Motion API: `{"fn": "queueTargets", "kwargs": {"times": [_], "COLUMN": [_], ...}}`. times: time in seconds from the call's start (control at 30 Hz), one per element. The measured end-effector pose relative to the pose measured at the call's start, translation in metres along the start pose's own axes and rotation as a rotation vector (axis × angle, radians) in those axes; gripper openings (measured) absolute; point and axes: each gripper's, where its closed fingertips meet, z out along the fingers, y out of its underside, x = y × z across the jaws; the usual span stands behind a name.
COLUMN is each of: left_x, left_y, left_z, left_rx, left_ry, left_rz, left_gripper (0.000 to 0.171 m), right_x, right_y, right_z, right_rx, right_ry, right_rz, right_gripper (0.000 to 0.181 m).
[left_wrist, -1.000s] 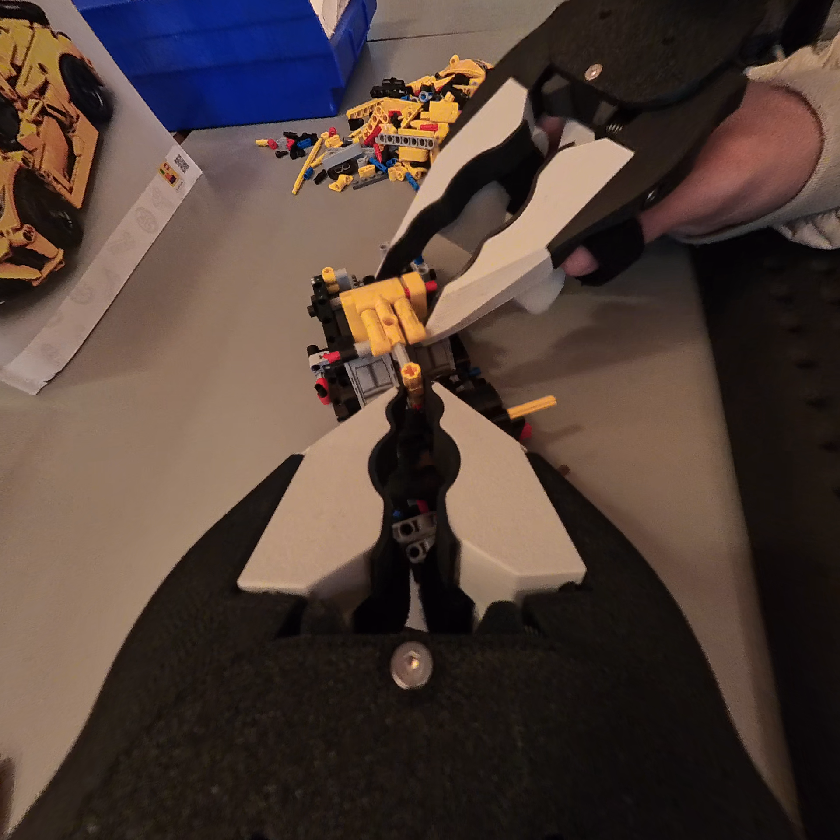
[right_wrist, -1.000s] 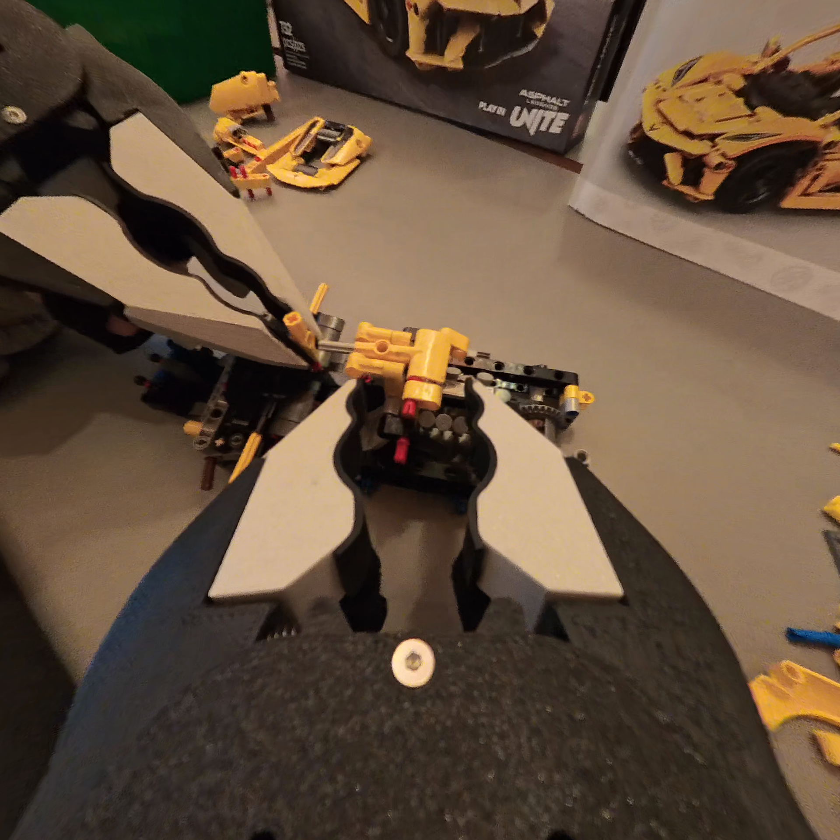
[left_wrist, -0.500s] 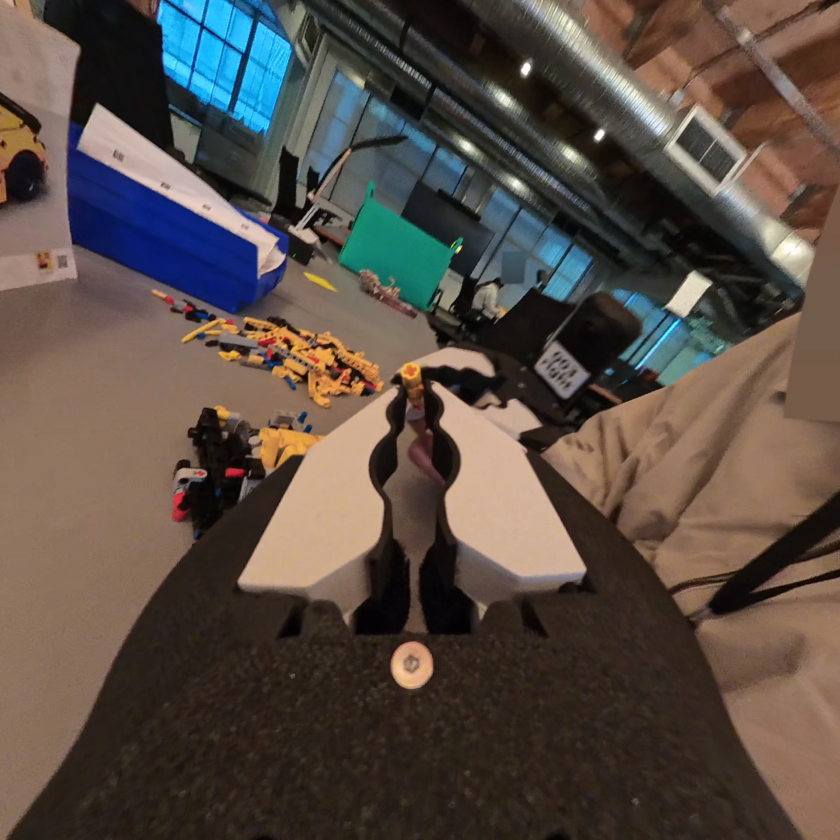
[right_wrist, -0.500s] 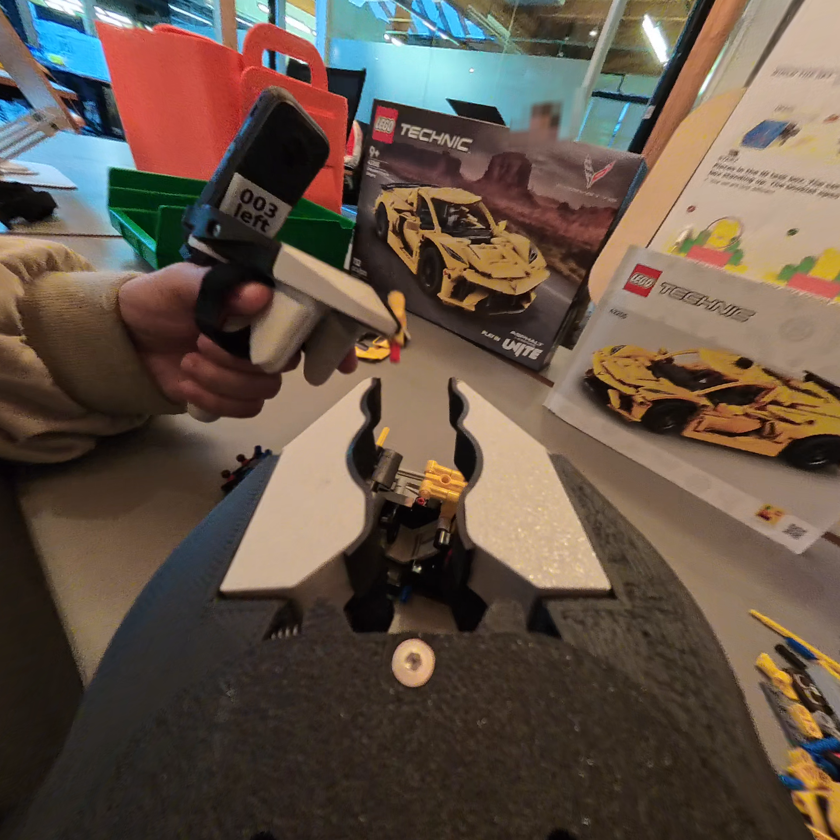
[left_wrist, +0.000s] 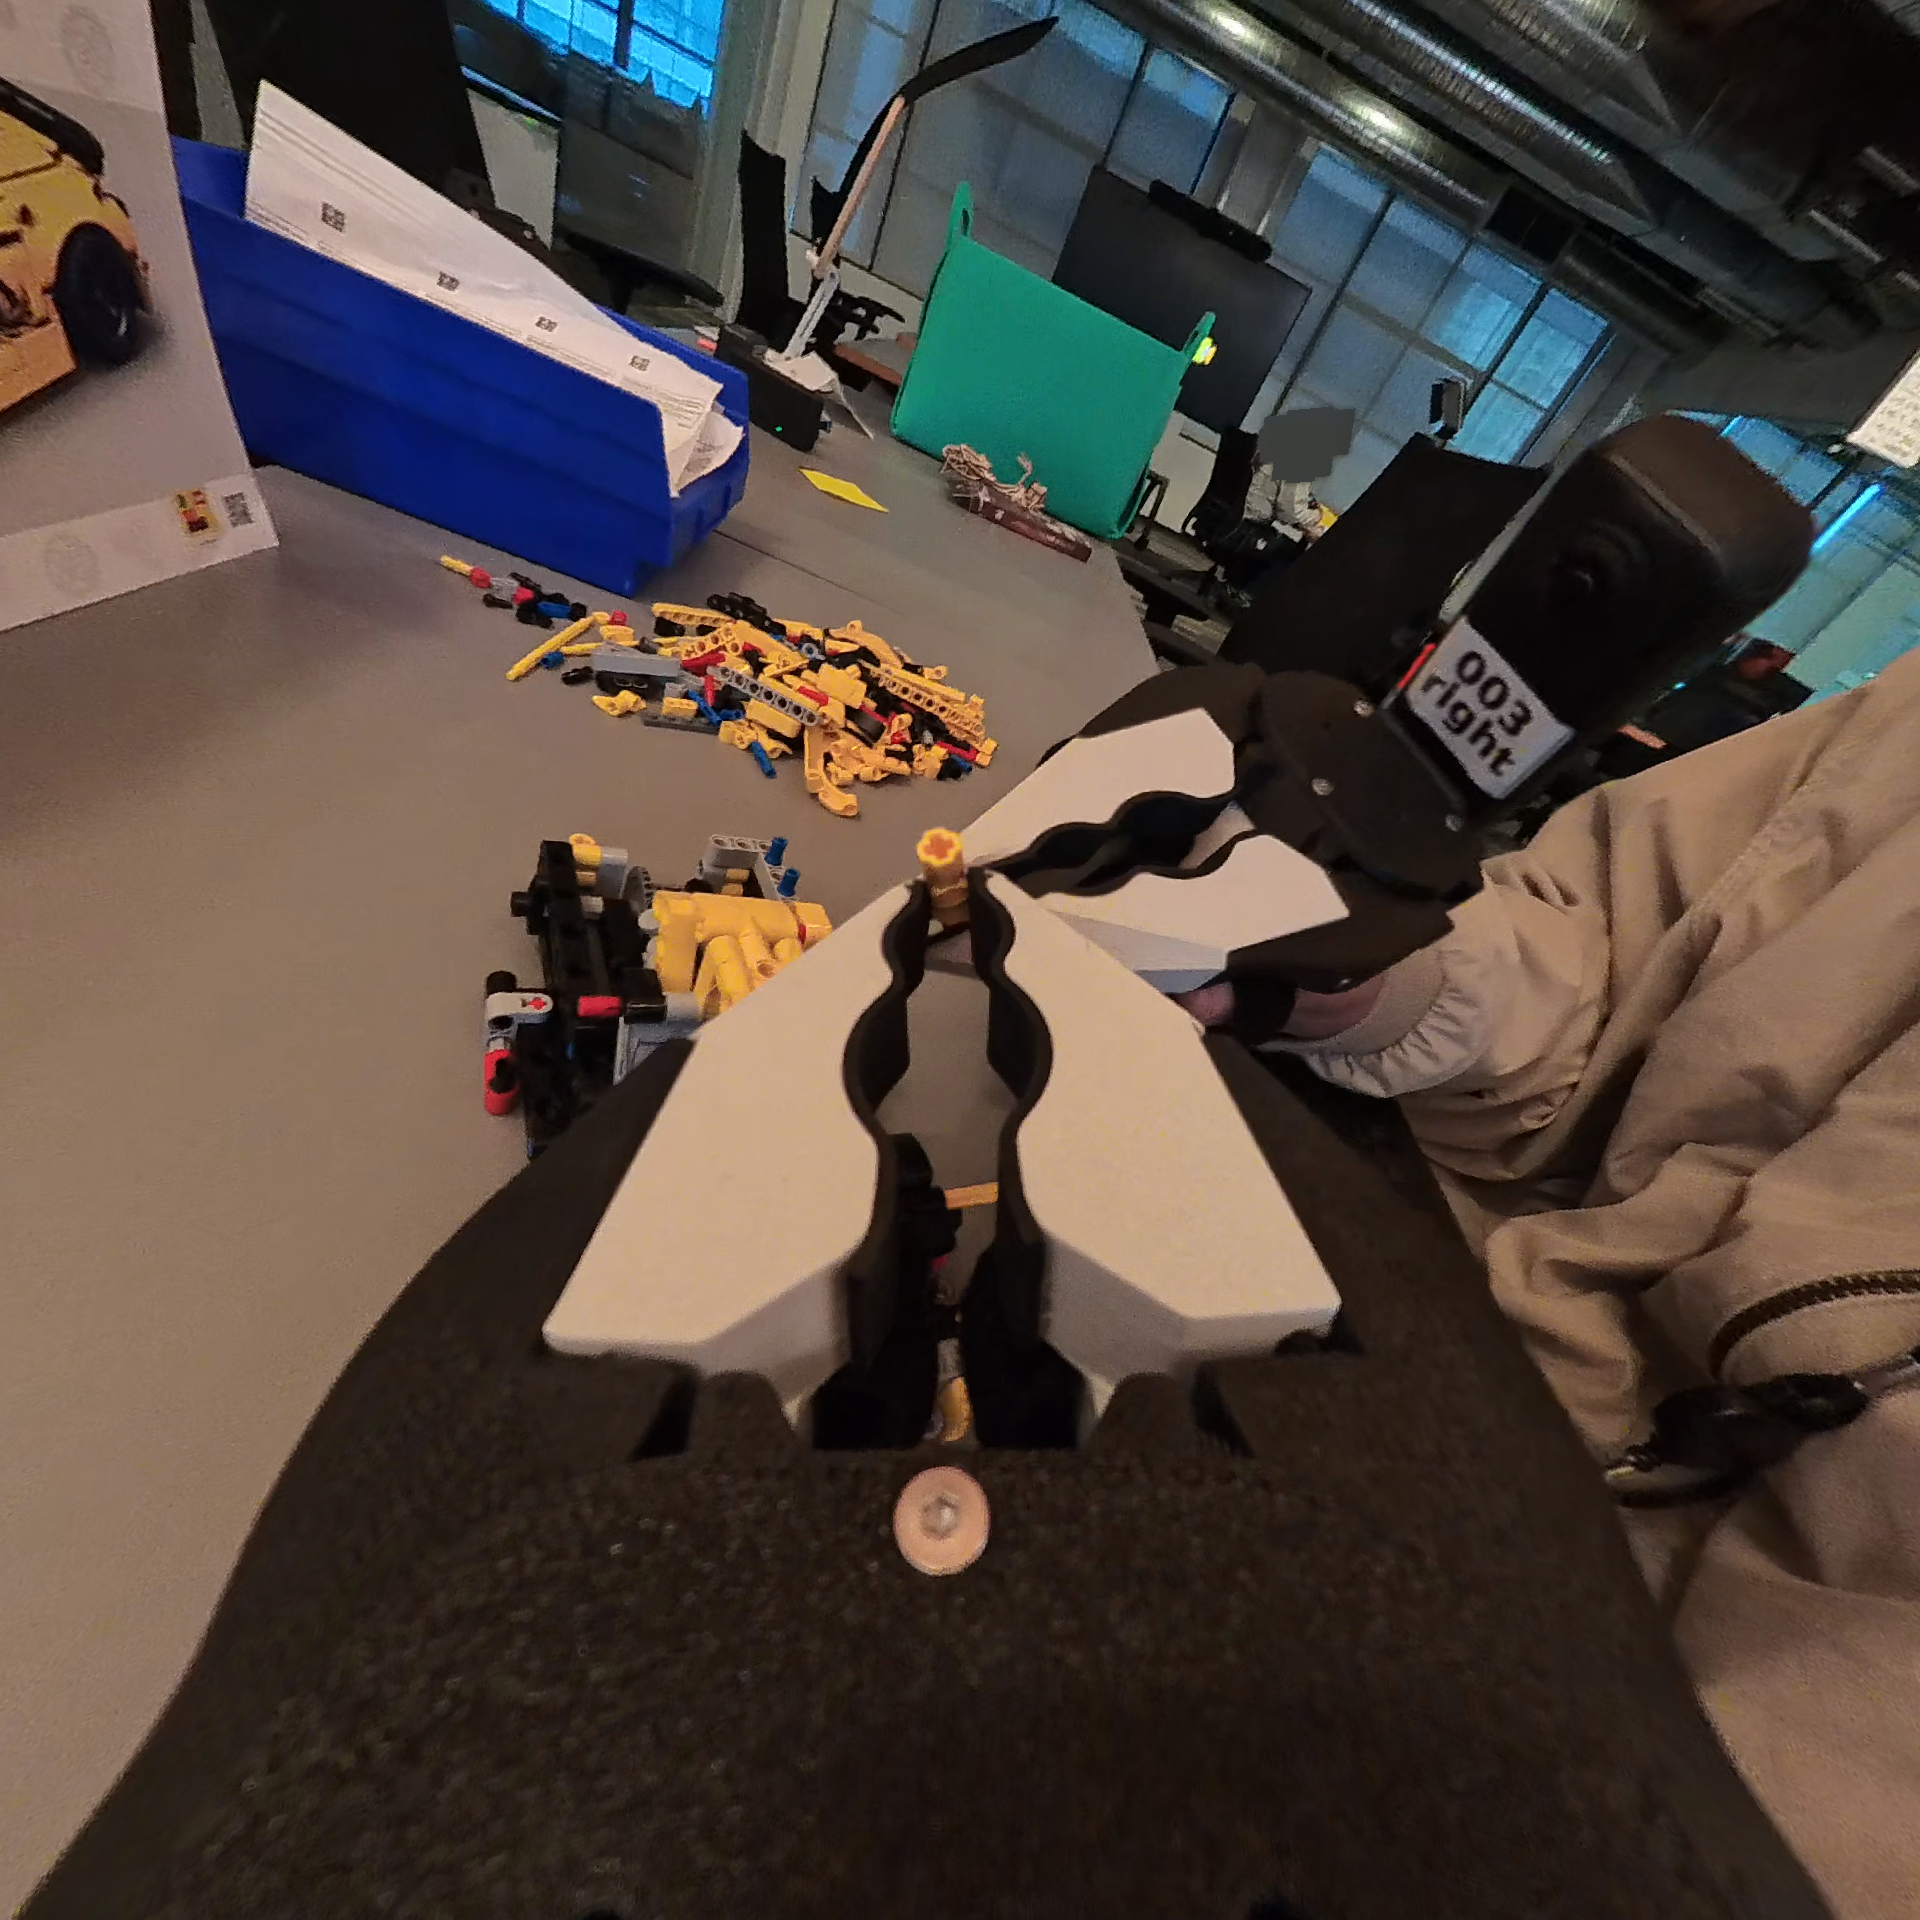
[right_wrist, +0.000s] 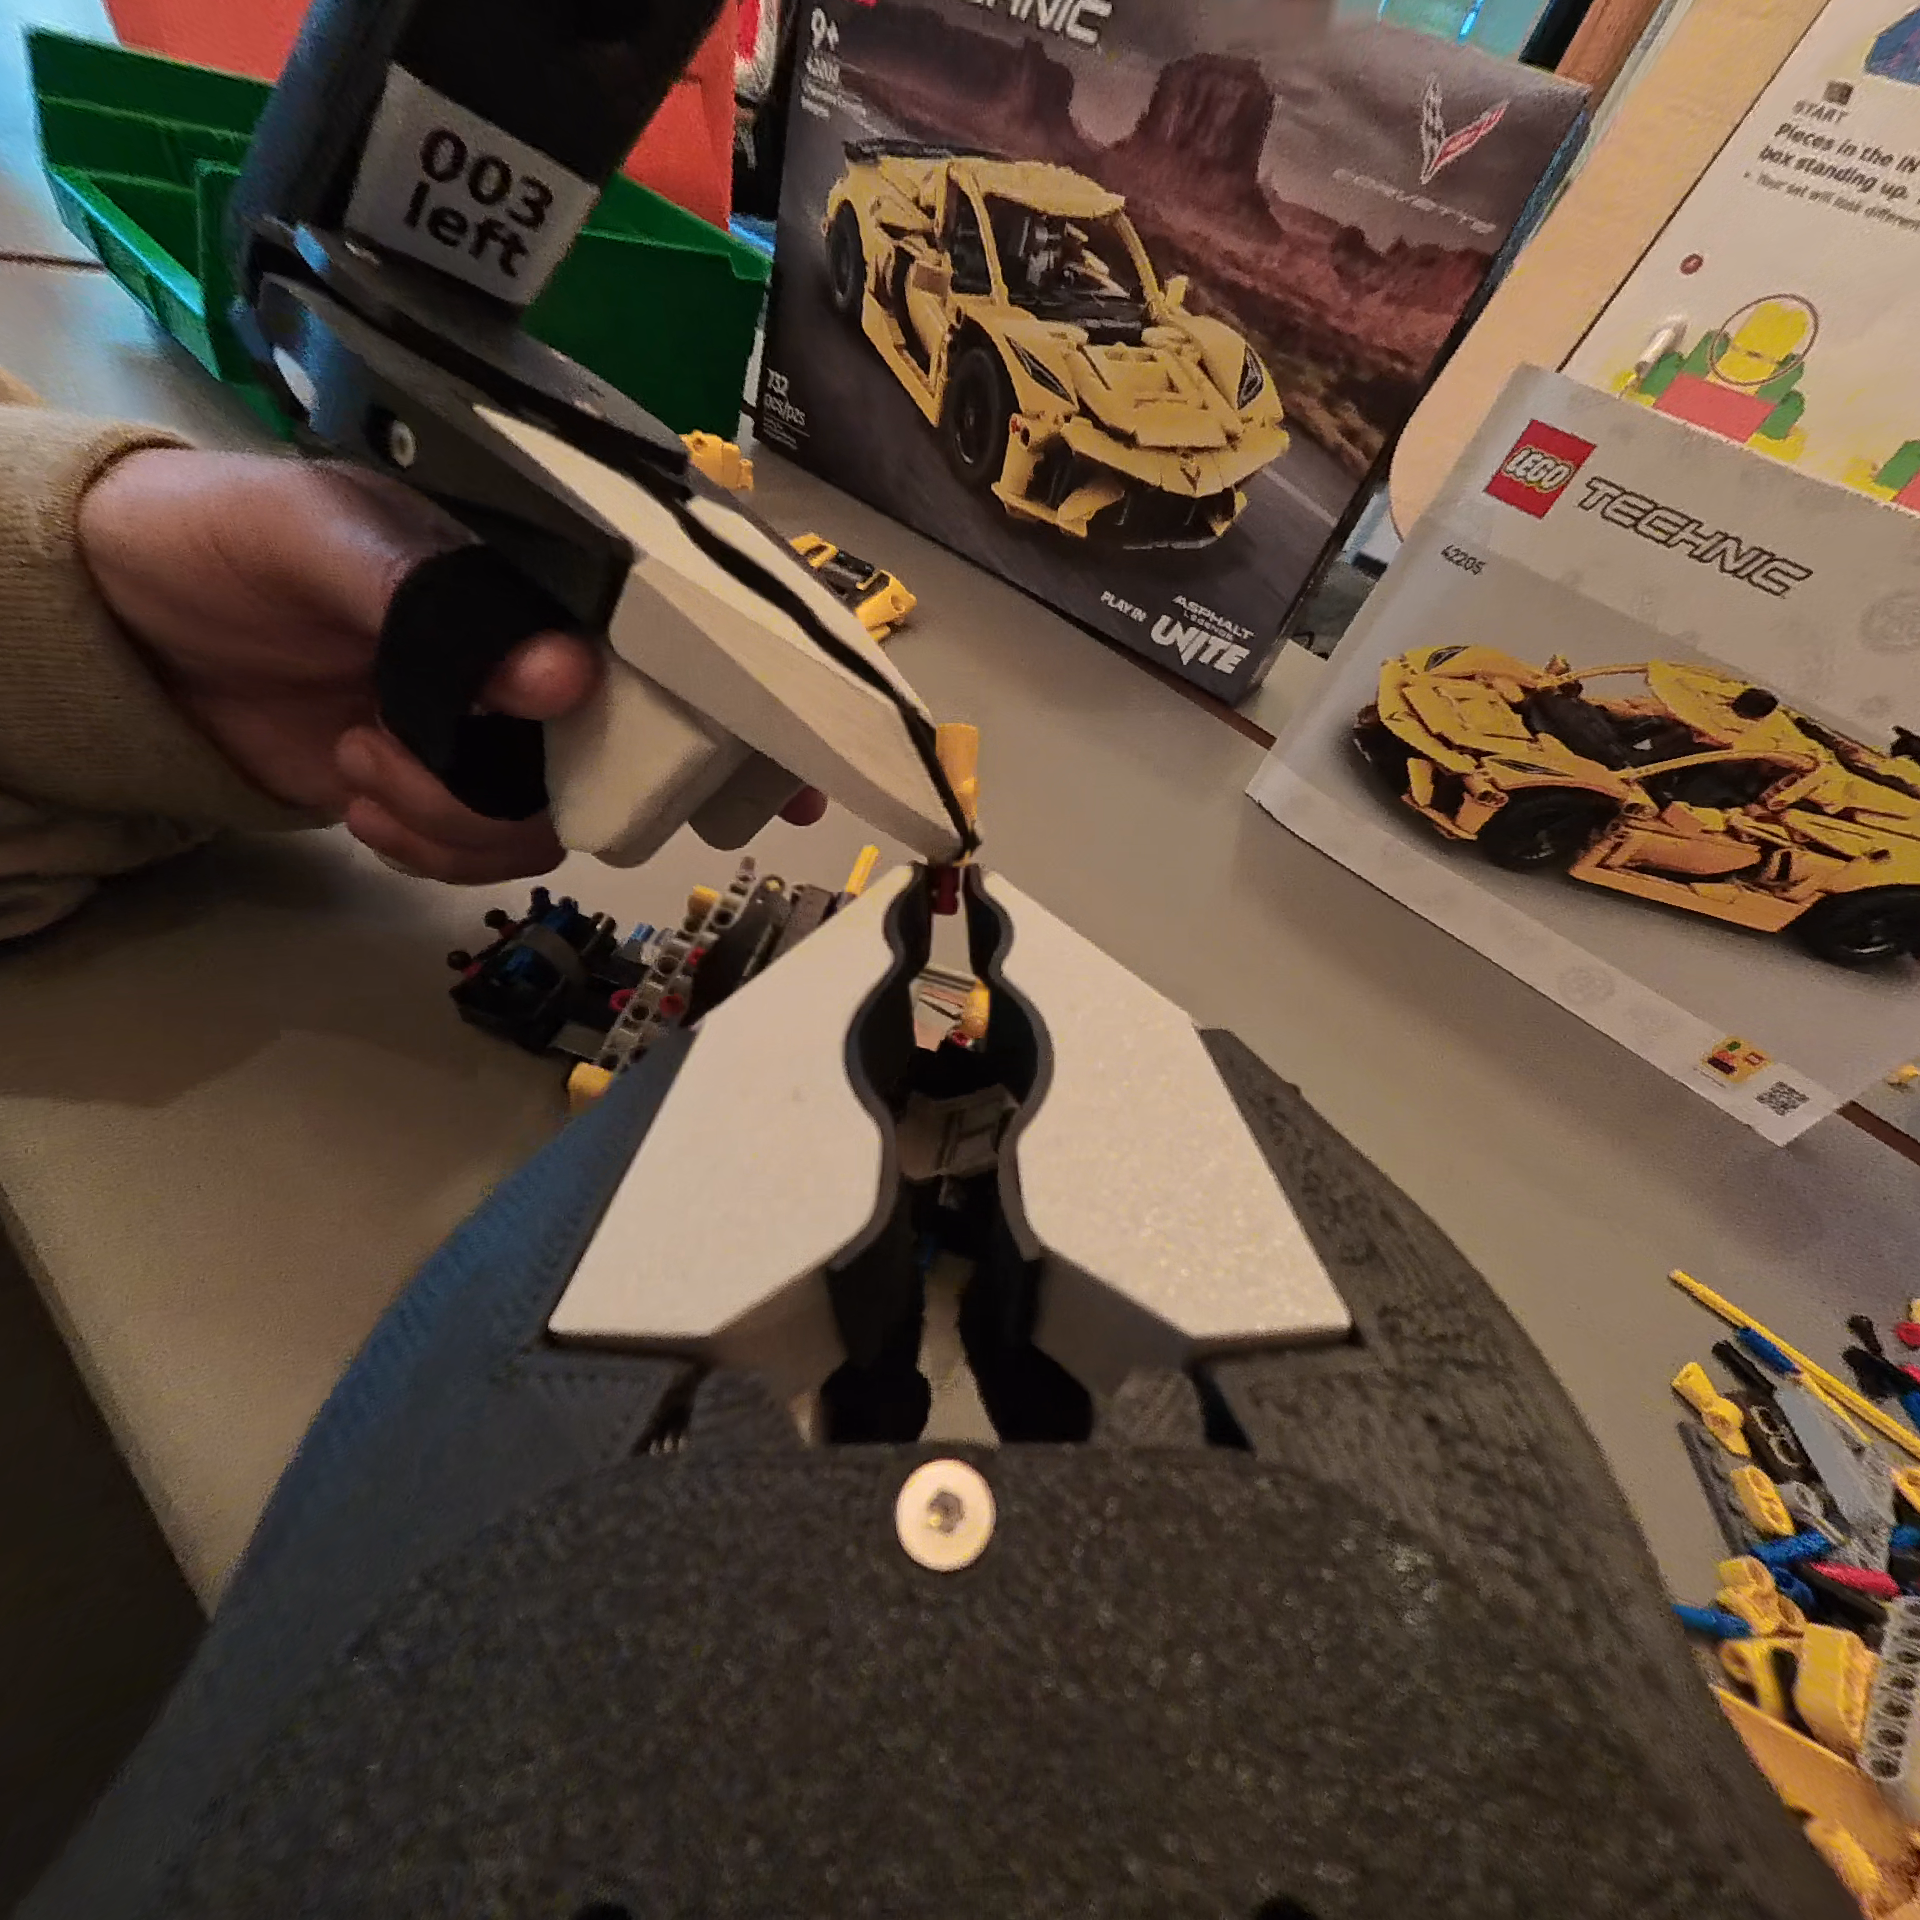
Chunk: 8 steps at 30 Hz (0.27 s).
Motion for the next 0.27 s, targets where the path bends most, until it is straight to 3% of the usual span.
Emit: {"fn": "queueTargets", "kwargs": {"times": [0.27], "left_x": [-0.0032], "left_y": [-0.0057], "left_z": [0.0012], "left_rx": [-0.008], "left_ry": [-0.092], "left_rz": [0.122], "left_gripper": [0.006], "right_x": [0.0036], "right_y": [0.0059], "right_z": [0.0010], "right_rx": [-0.081], "right_ry": [-0.007], "right_rz": [0.017], "right_gripper": [0.002]}}
